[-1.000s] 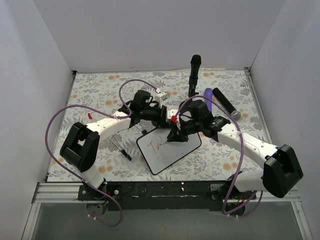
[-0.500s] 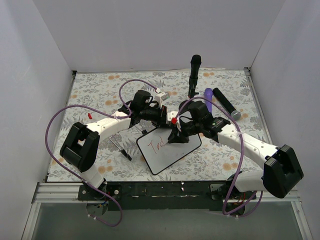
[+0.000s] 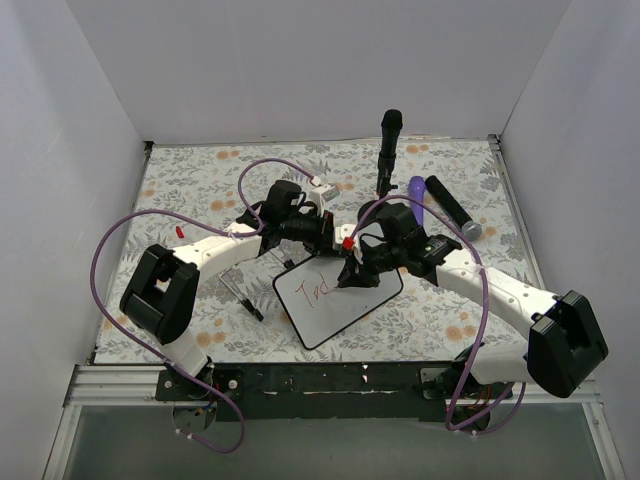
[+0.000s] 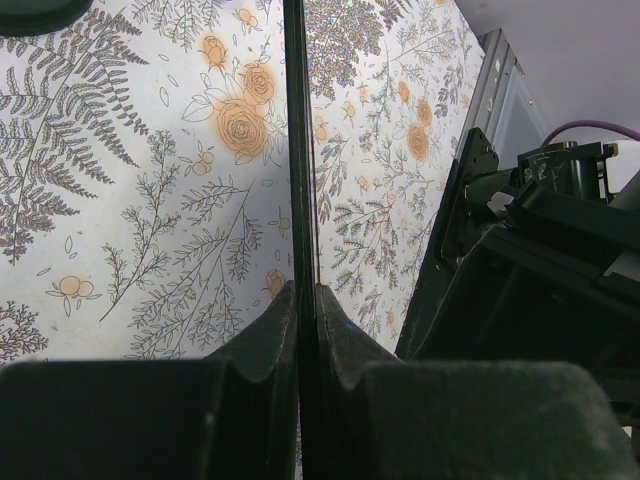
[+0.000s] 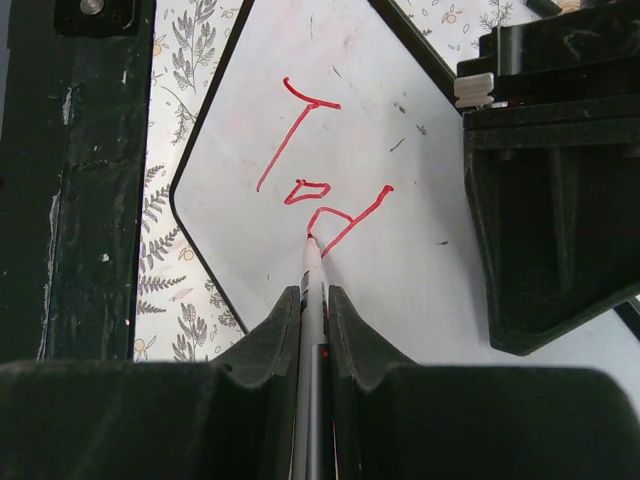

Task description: Write a sentence on the whiteboard

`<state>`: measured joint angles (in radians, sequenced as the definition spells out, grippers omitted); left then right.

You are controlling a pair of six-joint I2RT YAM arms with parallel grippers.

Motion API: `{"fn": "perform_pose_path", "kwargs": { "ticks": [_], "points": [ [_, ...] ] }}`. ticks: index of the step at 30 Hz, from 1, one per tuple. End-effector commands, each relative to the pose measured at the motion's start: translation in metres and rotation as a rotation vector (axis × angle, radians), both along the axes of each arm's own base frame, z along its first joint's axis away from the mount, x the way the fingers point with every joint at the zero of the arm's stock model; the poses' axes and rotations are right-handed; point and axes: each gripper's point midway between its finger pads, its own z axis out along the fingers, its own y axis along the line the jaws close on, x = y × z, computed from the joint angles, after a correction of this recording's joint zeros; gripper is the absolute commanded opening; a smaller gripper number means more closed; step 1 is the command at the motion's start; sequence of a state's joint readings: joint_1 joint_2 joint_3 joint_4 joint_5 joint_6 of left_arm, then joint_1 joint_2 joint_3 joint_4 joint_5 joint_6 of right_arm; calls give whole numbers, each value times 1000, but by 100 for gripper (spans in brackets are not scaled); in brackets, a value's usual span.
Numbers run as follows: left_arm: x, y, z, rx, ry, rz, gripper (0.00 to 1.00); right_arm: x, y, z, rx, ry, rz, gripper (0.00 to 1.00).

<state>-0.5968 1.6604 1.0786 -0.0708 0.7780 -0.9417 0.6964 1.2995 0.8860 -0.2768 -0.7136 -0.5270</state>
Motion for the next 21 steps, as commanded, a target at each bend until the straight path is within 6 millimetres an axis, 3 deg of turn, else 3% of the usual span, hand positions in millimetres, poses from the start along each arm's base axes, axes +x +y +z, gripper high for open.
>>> {"fn": "perform_pose_path", "kwargs": {
  "ticks": [1,16,21],
  "points": [
    [0,3,14,-17,-120,-37,0,12,1,16,15,-78,-29,1],
    [-1,2,13,-17,-117,-41,0,26,3,39,58,-103,-55,1],
    [-1,2,13,-16,-117,-42,0,27,2,35,51,-93,-57,1]
  ]
}}
